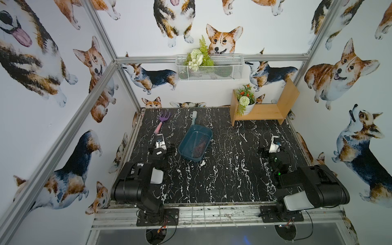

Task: Put the scattered rulers into the storage box
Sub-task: Reset both arms

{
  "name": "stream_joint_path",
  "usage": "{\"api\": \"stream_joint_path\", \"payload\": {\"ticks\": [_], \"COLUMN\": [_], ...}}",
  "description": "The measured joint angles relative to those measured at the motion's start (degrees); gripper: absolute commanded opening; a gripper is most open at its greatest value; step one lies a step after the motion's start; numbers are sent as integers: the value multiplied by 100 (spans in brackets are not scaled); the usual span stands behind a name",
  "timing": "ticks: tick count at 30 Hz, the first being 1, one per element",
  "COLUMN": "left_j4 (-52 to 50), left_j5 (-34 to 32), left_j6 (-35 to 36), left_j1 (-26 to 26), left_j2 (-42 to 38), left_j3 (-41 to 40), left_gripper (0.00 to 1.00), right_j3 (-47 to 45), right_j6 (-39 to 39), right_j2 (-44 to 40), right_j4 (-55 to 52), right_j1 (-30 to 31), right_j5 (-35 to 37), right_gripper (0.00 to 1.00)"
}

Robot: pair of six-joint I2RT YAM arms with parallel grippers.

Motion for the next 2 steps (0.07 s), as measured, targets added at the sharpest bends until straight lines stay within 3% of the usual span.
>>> {"api": "stream_joint_path", "payload": {"ticks": [2], "left_j4": [-7], "left_j5": [0], "left_j6": [0], "left_j1": [0], "left_j2": [0], "left_j3": [-2], "left_gripper": [99], "right_j3": [0], "right_j6": [0], "right_j2": [0], "right_j4": [0], "right_j1": [0], "right_j5": [0], "right_gripper": [100]}}
